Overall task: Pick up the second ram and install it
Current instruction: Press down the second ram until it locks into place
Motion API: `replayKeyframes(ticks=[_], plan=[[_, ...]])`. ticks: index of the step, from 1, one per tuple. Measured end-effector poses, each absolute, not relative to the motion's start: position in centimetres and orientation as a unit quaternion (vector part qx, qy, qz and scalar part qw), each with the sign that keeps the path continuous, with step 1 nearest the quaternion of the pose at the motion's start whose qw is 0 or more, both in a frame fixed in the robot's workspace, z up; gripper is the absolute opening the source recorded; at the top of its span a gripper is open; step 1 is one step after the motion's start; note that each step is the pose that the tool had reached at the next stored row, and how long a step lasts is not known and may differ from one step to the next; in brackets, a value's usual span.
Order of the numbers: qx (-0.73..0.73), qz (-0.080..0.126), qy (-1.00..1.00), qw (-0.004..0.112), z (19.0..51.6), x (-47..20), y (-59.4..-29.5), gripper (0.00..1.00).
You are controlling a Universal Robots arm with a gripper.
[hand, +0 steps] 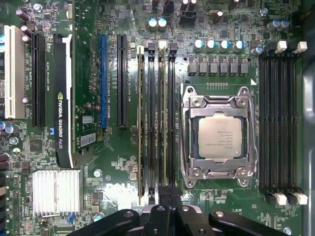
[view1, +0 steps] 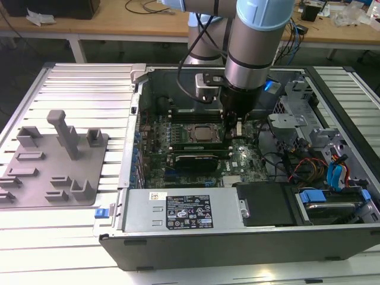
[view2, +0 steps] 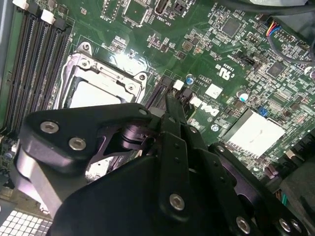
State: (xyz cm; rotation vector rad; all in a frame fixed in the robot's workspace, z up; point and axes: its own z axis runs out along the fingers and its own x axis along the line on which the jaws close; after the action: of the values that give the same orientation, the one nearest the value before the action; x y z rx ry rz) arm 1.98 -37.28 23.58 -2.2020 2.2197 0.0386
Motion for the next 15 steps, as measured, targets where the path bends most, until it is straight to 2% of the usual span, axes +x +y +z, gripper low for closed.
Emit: replayKeyframes(ticks=[15], plan=[[-0.704, 0.012, 0.71, 0.007, 22.97, 1.97, -37.17, 0.08]])
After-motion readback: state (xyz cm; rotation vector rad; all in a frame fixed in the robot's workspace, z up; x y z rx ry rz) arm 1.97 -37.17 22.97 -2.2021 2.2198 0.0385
